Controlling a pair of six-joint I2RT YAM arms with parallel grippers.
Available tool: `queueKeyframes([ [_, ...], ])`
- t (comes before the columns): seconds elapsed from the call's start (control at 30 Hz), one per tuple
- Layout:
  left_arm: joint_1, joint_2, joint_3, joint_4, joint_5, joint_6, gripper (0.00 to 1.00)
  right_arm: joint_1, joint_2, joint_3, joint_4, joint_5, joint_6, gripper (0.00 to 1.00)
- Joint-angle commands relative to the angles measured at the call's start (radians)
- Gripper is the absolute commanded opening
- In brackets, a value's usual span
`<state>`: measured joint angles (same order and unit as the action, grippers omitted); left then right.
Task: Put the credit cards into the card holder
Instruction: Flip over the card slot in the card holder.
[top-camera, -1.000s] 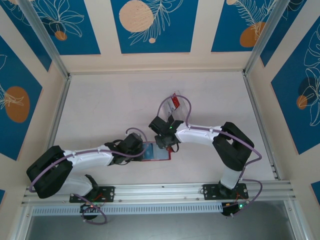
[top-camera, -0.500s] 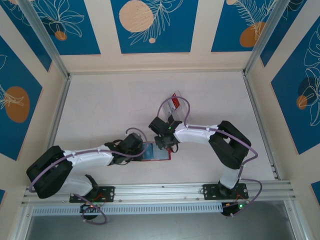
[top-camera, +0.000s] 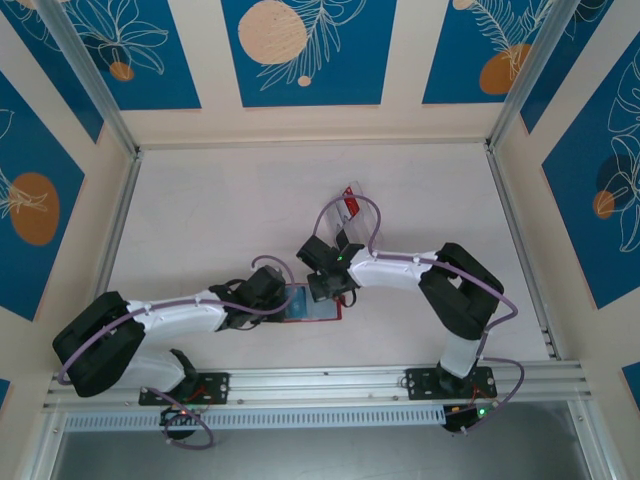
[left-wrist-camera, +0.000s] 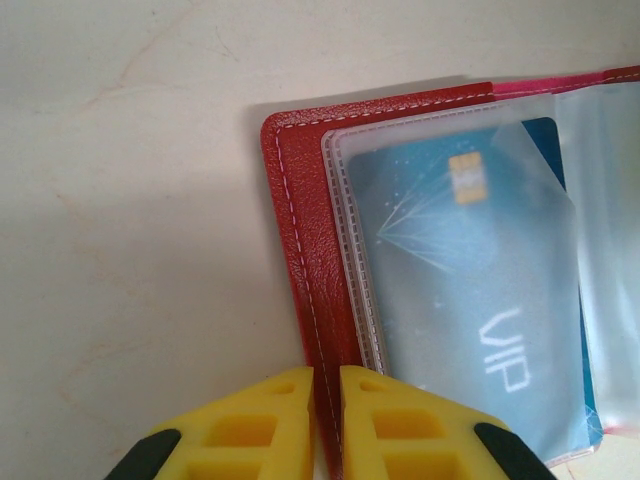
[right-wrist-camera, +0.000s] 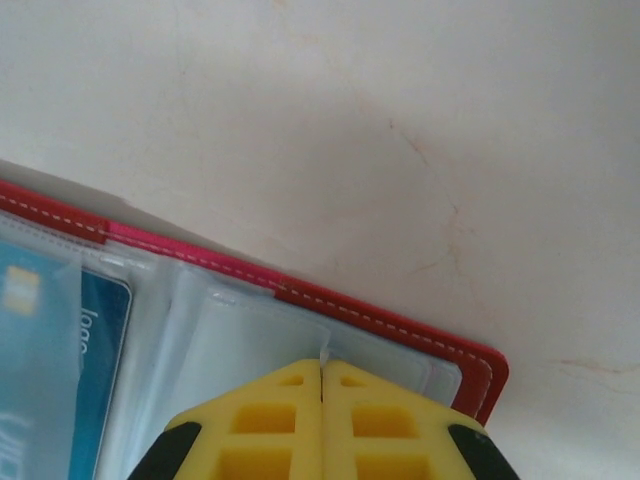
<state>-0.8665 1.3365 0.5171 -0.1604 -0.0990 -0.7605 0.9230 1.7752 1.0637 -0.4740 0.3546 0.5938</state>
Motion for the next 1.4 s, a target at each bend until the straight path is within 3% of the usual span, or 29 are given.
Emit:
queueKeyframes([
  [0.0,-0.009,0.026,-0.021,-0.054,-0.010,0.012,0.13,0.013,-0.032,0.032,-0.087,-0.036,-0.002,0.00],
  [0.27,-0.010,0.035,-0.020,-0.045,-0.007,0.016,0.13,0.009,-0.041,0.111,-0.113,-0.134,0.003,0.00],
  [0.5,-0.009,0.034,-0.020,-0.039,-0.005,0.014,0.13,-0.015,0.026,0.132,0.001,-0.366,0.079,0.00],
  [0.7,-0.009,0.014,-0.020,-0.058,-0.017,0.012,0.13,-0.023,0.073,0.123,0.101,-0.508,0.128,0.15],
  [1.0,-0.010,-0.028,-0.034,-0.089,-0.049,-0.006,0.18,-0.098,-0.024,0.055,0.214,-0.663,0.119,0.26],
  [1.37,0.028,-0.220,-0.029,-0.246,-0.062,-0.006,0.35,-0.113,-0.080,0.012,0.082,-0.532,0.076,0.22],
])
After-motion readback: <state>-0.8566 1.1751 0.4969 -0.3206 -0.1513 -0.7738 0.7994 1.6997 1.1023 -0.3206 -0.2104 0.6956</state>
